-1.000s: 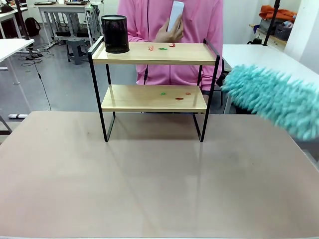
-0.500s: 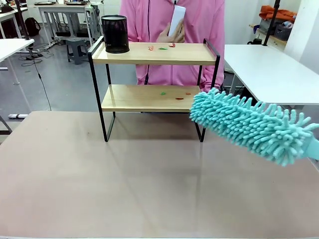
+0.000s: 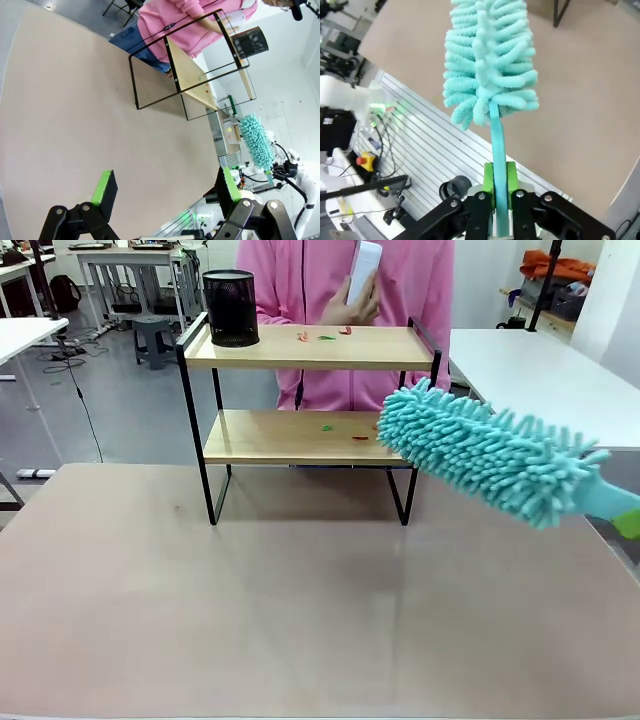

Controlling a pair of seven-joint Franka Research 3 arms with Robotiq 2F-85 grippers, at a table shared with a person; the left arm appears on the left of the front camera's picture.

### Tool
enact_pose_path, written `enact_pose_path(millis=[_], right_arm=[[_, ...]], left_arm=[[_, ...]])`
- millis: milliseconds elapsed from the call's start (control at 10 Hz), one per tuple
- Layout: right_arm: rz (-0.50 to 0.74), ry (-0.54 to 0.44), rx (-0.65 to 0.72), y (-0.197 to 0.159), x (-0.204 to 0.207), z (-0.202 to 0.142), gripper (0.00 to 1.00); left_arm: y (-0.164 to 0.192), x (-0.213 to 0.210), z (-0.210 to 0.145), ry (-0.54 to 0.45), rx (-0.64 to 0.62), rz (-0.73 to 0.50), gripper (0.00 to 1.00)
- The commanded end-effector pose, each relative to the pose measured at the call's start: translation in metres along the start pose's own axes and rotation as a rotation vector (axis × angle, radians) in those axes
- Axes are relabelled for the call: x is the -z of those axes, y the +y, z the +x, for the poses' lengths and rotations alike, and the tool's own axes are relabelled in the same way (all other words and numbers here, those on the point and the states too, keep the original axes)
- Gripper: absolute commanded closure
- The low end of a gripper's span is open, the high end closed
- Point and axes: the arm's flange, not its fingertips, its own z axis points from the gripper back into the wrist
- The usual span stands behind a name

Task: Clean the shelf.
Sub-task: Clean the specific tier of the Shelf with the Duster once objects are removed.

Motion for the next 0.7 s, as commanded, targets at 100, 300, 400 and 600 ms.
enact_pose_path(millis=[100, 300, 400, 600], right_arm=[[-0.01, 0.0, 0.076, -0.005, 0.051, 0.041, 0.88], [-0.035, -0.083, 0.109, -0.009, 0.063, 0.059, 0.88], [-0.016, 0.064, 0.08, -0.009, 0.068, 0.056, 0.88], [-0.044, -0.014, 0.076, -0.01, 0.049, 0.057, 0.88]], left_arm=[[-0.001, 0.001, 0.001, -0.014, 0.022, -0.018, 0.0], [-0.001, 0.001, 0.001, -0.014, 0.022, -0.018, 0.0], [-0.001, 0.001, 0.001, -0.014, 0.022, -0.018, 0.0], [-0.001, 0.001, 0.001, -0.014, 0.022, -0.018, 0.0]])
